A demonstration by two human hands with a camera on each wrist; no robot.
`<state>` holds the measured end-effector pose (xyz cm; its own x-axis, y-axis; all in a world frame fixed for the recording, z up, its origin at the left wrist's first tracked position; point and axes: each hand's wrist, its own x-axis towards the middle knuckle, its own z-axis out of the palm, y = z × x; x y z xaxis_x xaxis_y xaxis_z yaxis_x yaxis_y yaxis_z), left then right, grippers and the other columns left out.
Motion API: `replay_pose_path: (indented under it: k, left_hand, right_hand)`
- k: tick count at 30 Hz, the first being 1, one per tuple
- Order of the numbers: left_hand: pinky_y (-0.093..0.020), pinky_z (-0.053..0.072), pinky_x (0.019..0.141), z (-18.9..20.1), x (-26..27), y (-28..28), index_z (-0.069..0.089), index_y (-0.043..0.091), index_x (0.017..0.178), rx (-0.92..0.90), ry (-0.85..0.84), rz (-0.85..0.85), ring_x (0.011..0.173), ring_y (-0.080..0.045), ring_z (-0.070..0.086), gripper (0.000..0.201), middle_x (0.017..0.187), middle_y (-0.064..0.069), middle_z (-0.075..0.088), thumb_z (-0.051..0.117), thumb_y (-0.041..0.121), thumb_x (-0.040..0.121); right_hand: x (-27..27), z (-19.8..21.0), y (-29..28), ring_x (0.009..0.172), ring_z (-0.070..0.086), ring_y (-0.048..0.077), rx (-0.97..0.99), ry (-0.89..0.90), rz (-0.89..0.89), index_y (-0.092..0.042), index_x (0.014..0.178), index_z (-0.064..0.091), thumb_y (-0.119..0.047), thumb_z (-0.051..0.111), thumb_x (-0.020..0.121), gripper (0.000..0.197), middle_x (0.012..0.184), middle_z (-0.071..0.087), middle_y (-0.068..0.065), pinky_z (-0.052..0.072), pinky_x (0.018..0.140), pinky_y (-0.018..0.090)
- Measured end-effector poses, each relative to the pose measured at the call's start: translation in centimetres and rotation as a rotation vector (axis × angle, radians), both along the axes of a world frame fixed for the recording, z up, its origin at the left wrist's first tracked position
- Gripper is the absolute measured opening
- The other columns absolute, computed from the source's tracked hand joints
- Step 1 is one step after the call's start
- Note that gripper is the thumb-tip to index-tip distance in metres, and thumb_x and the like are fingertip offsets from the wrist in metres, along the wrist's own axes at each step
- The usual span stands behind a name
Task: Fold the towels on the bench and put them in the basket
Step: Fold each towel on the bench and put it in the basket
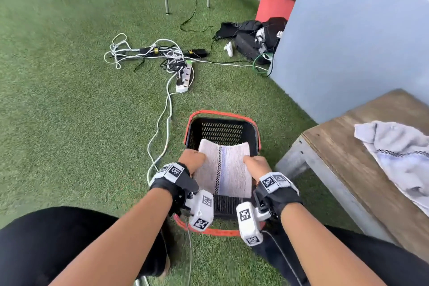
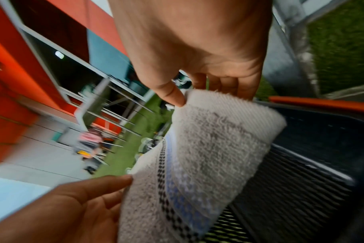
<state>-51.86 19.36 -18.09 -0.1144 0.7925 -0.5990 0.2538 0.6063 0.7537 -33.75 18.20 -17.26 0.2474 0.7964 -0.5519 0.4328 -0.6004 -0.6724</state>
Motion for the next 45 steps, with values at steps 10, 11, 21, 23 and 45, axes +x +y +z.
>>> replay_pose_path:
  k: [10,11,21,23,45]
  left_hand:
    - [-0.032,0.047,0.079,-15.8,1.5,8.9,0.061,-0.006,0.101,-0.114,0.194,-0.023,0.094,-0.032,0.06,0.025,0.101,-0.019,0.065,0.045,0.006,0.087]
    - [-0.032,0.045,0.079,-16.7,1.7,9.7,0.059,-0.006,0.105,-0.1,0.214,-0.018,0.097,-0.034,0.06,0.025,0.105,-0.021,0.064,0.045,0.007,0.089]
    - [-0.029,0.042,0.072,-24.3,3.5,13.3,0.054,0.003,0.111,-0.037,0.343,0.006,0.101,-0.034,0.059,0.025,0.111,-0.02,0.063,0.046,0.007,0.089]
    - [-0.025,0.037,0.068,-24.4,3.7,12.8,0.052,0.005,0.115,-0.011,0.323,0.047,0.1,-0.032,0.059,0.028,0.112,-0.018,0.062,0.043,0.001,0.088]
    - [-0.04,0.017,0.117,-28.9,4.4,9.6,0.002,0.008,0.15,0.342,0.88,-0.586,0.146,-0.022,0.0,0.071,0.158,-0.01,-0.002,-0.011,0.04,0.087]
  right_hand:
    - [-0.5,-14.8,9.9,0.054,0.038,0.017,-0.094,-0.051,0.01,-0.012,0.059,0.04,-0.016,0.048,0.089,0.031,0.059,0.041,0.002,0.025,0.05,0.031]
    - [-0.5,-15.9,10.7,0.055,0.039,0.017,-0.088,-0.039,-0.009,-0.013,0.06,0.041,-0.017,0.048,0.089,0.03,0.06,0.042,0.001,0.027,0.052,0.03]
    - [-0.4,-24.8,15.3,0.091,0.059,0.034,-0.099,-0.089,-0.109,-0.001,0.089,0.063,-0.017,0.051,0.086,0.02,0.094,0.062,0.023,0.042,0.073,0.032]
    - [-0.4,-25.3,15.2,0.102,0.057,0.036,-0.129,-0.116,-0.099,0.003,0.105,0.06,-0.017,0.049,0.088,0.029,0.111,0.062,0.022,0.039,0.074,0.03]
    - [-2.5,-29.3,10.6,0.144,-0.014,0.016,0.215,-0.645,0.479,-0.011,0.149,-0.004,-0.03,0.027,0.098,0.063,0.157,-0.013,0.003,0.002,0.117,0.038]
